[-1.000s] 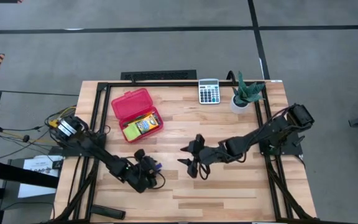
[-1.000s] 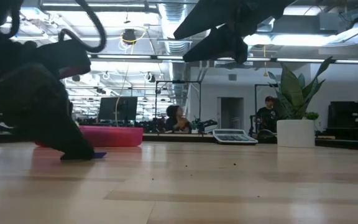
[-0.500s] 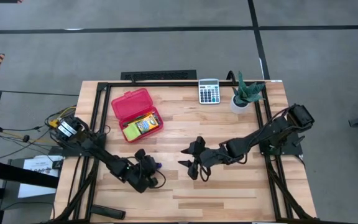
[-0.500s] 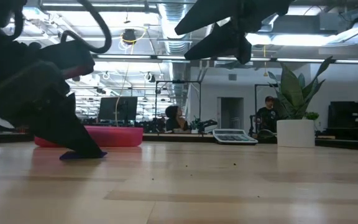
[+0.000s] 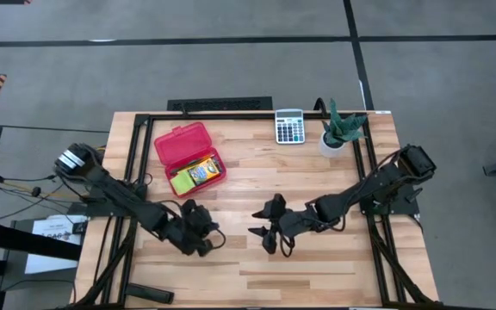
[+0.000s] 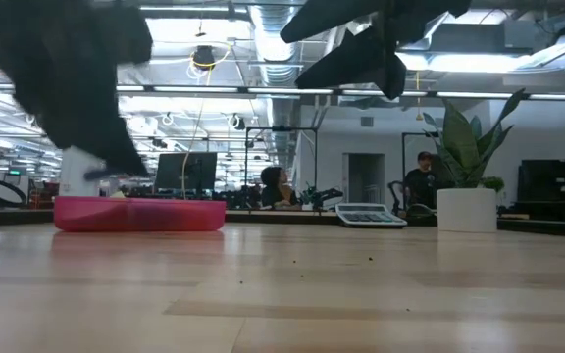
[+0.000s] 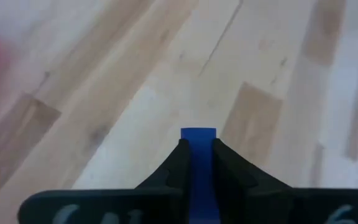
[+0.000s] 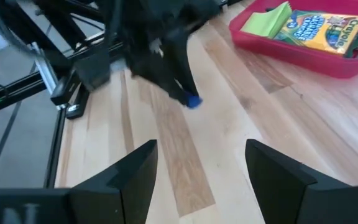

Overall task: Pack school essentials
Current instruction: Put the purple eraser into the red supply box

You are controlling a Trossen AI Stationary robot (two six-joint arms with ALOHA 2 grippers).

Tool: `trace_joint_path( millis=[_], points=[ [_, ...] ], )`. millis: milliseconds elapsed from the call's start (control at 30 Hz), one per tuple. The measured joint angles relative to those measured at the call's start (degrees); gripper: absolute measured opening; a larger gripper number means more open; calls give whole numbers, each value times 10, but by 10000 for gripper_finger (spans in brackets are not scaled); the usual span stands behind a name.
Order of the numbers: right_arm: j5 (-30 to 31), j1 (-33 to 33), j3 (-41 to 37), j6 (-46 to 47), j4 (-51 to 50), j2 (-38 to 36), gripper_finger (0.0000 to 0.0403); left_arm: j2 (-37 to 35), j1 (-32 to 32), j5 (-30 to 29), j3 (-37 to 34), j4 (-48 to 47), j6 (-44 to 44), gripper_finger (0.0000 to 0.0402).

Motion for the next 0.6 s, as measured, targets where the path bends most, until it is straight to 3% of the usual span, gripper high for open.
trace_joint_path(
  millis=[300, 600],
  points=[
    [2, 18, 0, 37, -10, 0, 250, -154, 50, -84, 1, -162, 13, 25],
    [6, 31, 0, 59, -10, 0, 250, -265, 213, -96, 1, -299, 145, 21]
  ],
)
